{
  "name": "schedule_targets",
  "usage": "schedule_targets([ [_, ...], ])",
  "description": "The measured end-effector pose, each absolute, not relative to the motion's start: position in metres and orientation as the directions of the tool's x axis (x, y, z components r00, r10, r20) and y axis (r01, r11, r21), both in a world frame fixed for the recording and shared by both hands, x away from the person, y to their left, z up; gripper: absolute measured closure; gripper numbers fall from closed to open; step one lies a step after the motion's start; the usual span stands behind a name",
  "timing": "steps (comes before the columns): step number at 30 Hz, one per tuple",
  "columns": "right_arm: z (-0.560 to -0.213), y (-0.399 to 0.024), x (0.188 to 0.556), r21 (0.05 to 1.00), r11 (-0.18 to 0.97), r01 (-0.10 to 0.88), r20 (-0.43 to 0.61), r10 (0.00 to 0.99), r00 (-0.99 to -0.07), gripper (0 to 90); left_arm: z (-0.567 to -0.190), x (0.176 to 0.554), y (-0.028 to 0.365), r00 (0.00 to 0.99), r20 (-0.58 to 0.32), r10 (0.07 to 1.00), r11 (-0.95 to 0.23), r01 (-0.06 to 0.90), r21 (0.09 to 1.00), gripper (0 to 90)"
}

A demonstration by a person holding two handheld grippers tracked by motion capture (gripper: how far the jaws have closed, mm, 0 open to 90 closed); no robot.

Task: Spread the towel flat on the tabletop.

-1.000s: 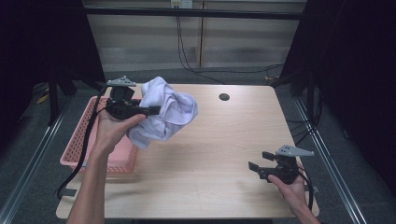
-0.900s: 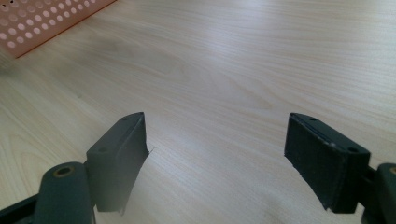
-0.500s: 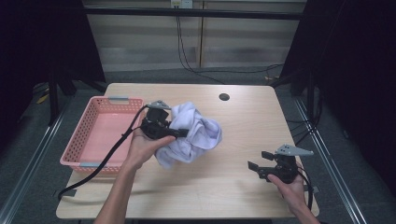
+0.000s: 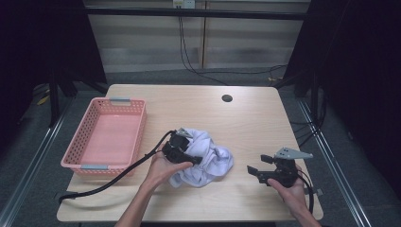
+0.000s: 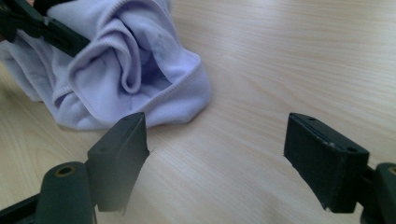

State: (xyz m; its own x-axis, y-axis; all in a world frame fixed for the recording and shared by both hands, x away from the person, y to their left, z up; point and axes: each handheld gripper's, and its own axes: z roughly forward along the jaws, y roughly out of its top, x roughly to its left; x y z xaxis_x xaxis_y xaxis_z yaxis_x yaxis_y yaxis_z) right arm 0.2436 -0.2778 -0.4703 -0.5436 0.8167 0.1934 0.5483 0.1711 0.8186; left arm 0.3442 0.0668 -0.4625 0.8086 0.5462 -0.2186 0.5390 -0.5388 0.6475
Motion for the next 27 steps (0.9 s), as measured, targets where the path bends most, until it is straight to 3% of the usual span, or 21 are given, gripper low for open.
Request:
schedule_targets([
  [4, -0.468, -0.262, 0.247, 0.809, 0.206, 0.551, 0.194, 0.791, -0.580, 19.0, -0.462, 0.344, 0.084, 0.780, -0.304, 0.548, -0.449, 0.580, 0.680, 21.1],
  [10, -0.463, -0.231, 0.255, 0.813, 0.270, 0.517, 0.177, 0.731, -0.659, 17.3, -0.449, 0.327, 0.108, 0.780, -0.268, 0.566, -0.436, 0.559, 0.706, 21.1],
  [16, -0.467, -0.199, 0.274, 0.792, 0.320, 0.520, 0.185, 0.686, -0.704, 18.0, -0.446, 0.294, 0.125, 0.785, -0.206, 0.584, -0.465, 0.531, 0.708, 31.0],
  [19, -0.467, -0.187, 0.281, 0.791, 0.331, 0.514, 0.188, 0.669, -0.719, 19.8, -0.448, 0.279, 0.130, 0.807, -0.166, 0.567, -0.494, 0.494, 0.715, 43.8],
  [24, -0.467, -0.171, 0.295, 0.811, 0.317, 0.492, 0.188, 0.655, -0.732, 26.4, -0.458, 0.277, 0.124, 0.824, -0.165, 0.541, -0.514, 0.480, 0.711, 55.2],
  [26, -0.473, -0.163, 0.300, 0.804, 0.325, 0.499, 0.191, 0.653, -0.733, 33.7, -0.464, 0.279, 0.118, 0.825, -0.166, 0.540, -0.507, 0.476, 0.718, 56.1],
  [27, -0.477, -0.158, 0.302, 0.792, 0.349, 0.501, 0.176, 0.655, -0.735, 42.2, -0.466, 0.280, 0.115, 0.825, -0.157, 0.544, -0.516, 0.476, 0.713, 56.1],
])
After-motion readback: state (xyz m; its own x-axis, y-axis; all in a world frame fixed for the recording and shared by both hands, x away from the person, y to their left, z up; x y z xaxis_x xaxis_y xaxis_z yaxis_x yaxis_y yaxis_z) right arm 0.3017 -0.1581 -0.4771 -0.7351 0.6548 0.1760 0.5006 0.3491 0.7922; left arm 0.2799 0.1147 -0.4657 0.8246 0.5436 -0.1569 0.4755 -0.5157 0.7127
